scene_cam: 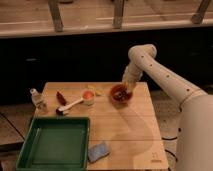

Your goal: Place grapes in red bowl

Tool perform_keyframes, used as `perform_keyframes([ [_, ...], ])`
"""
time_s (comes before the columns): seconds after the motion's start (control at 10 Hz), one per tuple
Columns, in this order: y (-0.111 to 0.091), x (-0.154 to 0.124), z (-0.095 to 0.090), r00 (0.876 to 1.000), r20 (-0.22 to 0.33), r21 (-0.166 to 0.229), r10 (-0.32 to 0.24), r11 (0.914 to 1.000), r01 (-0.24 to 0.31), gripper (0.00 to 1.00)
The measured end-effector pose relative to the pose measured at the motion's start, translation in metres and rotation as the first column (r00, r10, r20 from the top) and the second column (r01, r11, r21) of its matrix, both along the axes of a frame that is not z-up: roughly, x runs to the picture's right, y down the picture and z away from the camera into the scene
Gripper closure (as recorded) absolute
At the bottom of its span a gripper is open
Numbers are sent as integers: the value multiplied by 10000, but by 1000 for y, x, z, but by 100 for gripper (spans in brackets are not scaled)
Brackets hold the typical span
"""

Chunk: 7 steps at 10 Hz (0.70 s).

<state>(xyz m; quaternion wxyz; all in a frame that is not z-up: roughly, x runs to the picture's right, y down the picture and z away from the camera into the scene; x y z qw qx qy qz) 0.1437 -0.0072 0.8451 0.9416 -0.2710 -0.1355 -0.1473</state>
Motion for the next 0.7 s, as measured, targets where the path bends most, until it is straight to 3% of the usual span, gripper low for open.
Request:
perform_keyframes([
  [0.1, 1, 2, -1, 10000, -3, -19, 35, 10000, -35, 38],
  [0.2, 2, 3, -1, 10000, -1, -30, 48, 10000, -48, 34],
  [0.7, 2, 3, -1, 10000, 5, -34, 56, 10000, -56, 34],
])
